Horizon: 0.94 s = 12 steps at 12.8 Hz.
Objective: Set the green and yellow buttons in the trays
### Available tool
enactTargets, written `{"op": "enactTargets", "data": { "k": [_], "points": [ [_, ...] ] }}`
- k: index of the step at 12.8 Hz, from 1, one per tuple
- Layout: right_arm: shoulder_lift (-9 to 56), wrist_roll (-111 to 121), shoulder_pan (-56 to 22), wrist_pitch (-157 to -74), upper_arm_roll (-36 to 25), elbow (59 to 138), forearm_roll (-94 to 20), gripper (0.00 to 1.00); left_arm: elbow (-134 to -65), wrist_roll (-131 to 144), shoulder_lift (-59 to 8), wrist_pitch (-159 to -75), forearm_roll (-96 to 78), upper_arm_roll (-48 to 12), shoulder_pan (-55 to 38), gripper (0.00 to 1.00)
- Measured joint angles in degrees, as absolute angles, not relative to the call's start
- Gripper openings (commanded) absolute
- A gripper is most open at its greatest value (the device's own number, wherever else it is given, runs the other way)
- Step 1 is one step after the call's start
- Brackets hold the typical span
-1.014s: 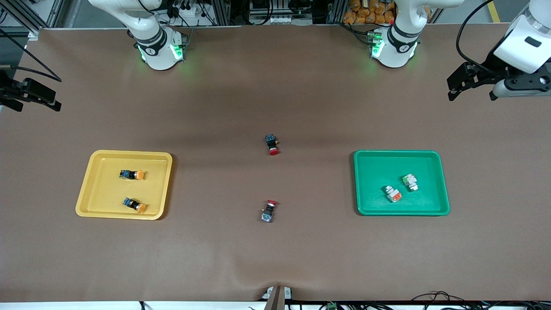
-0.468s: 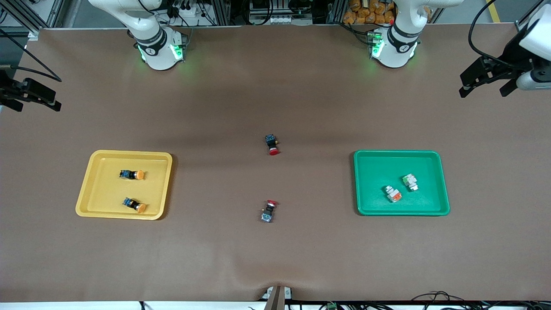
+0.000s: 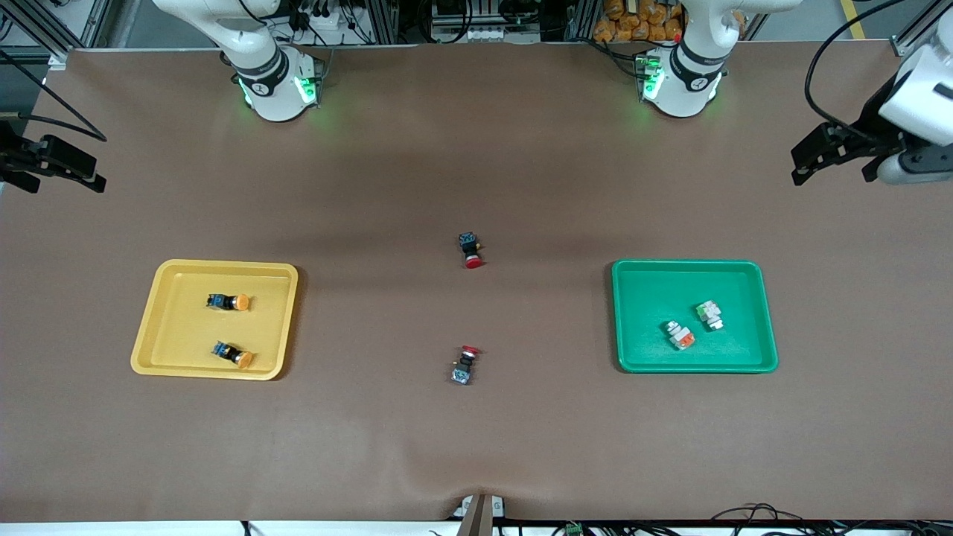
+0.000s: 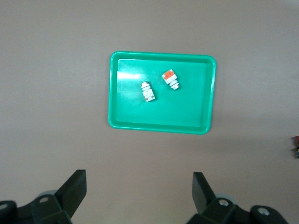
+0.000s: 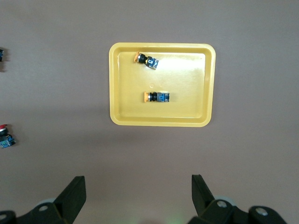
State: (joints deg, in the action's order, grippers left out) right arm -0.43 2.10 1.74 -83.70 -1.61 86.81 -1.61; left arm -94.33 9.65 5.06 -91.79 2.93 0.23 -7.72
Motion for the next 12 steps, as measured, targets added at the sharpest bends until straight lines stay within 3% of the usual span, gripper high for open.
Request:
{"op": "enactTargets", "data": {
  "k": [12],
  "points": [
    [-0.41, 2.16, 1.74, -83.70, -1.62, 86.81, -1.61, 1.00, -93.22, 8.78, 5.13, -91.34, 2.24, 0.32, -7.59, 1.00]
  ]
}}
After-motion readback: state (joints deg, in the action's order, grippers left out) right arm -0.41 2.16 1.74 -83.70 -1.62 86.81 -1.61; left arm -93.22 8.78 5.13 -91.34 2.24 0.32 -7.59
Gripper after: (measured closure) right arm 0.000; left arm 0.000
